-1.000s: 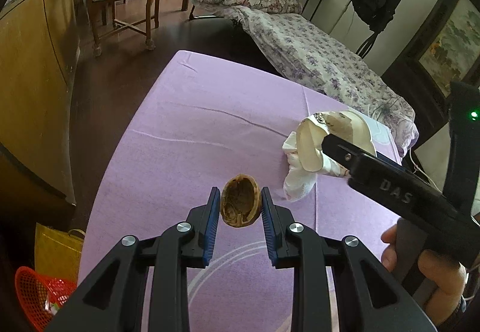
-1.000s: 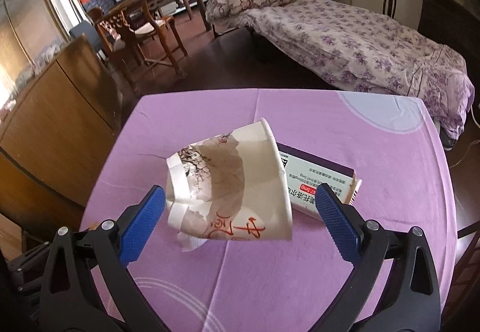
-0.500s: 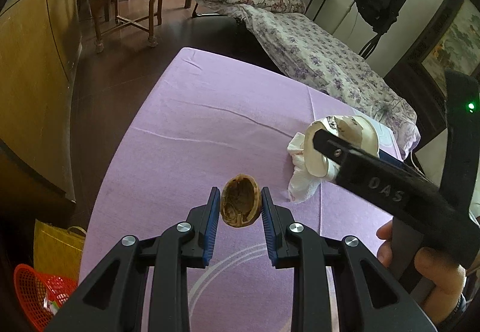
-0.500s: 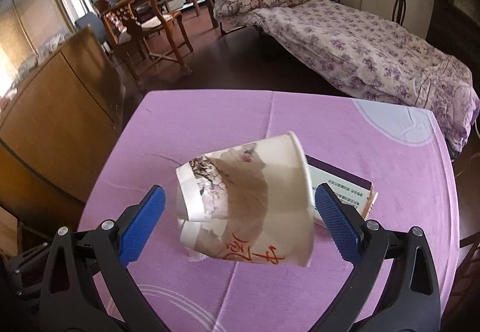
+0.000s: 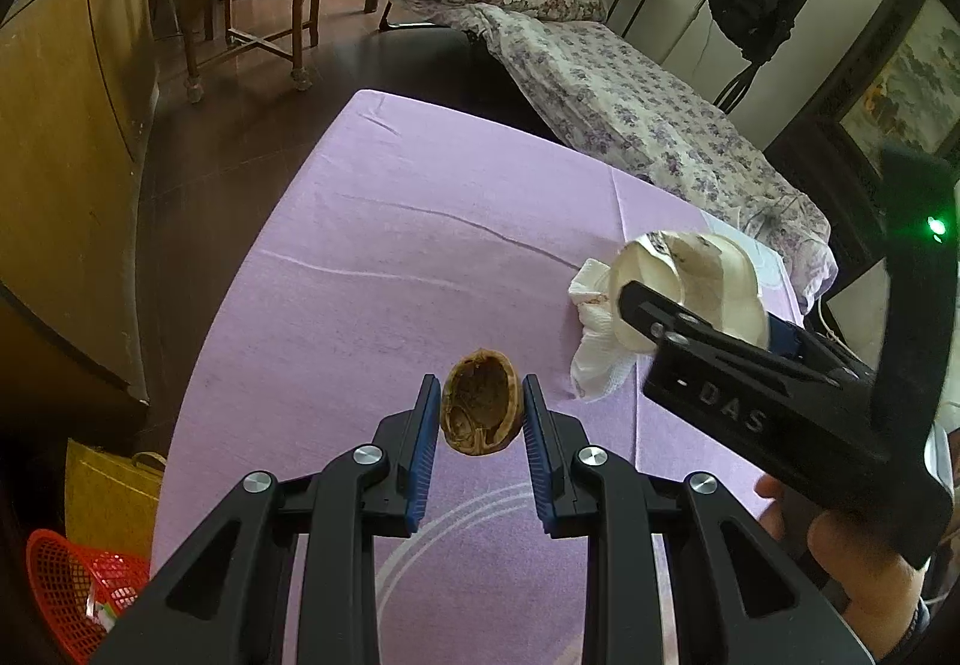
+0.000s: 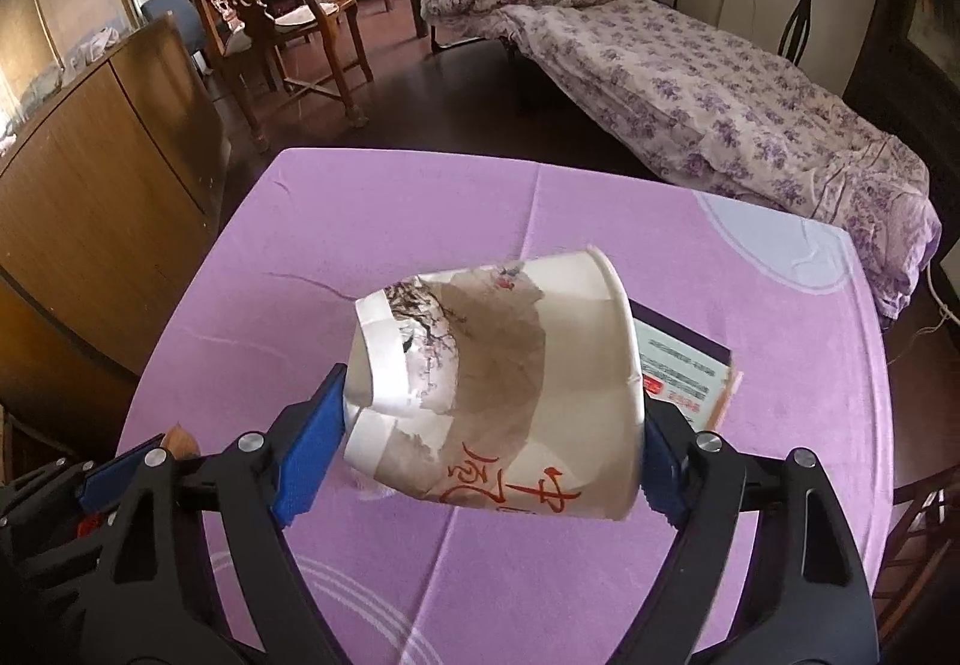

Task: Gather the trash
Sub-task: 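Grasp the white paper cup with the right gripper while the left holds the walnut, then carry the walnut shell and paper cup over to the red wastebasket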

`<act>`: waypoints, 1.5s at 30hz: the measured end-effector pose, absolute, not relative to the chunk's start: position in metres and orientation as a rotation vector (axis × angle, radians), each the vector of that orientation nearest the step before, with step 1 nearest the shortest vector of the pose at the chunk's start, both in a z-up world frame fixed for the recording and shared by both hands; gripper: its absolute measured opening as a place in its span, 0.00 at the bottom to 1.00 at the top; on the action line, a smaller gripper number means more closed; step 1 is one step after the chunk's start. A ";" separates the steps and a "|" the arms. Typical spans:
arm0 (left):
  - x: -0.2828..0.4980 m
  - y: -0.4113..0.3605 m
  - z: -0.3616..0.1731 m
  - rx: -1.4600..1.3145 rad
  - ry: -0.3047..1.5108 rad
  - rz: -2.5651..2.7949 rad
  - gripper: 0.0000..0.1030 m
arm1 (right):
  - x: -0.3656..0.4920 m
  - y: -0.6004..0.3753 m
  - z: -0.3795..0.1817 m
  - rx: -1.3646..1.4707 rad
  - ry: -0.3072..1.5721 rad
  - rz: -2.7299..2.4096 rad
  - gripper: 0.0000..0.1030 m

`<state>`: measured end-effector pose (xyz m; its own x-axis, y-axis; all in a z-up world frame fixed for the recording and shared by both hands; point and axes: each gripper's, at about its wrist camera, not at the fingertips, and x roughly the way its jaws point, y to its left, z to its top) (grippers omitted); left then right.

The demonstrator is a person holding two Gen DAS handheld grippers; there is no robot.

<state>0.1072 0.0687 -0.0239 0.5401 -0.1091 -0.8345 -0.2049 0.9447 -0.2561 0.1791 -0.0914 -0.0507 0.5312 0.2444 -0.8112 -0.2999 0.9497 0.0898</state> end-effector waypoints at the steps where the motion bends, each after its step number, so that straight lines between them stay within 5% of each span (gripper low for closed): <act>1: 0.108 0.070 -0.024 -0.345 1.004 0.057 0.26 | 0.176 -0.093 -0.048 -0.065 0.946 0.322 0.79; 22: 0.062 0.047 -0.003 -0.309 0.960 0.021 0.26 | 0.056 -0.204 -0.026 0.217 0.887 0.309 0.79; 45: -0.092 0.166 0.047 -0.392 0.811 0.157 0.26 | -0.018 -0.093 0.025 0.127 0.844 0.638 0.79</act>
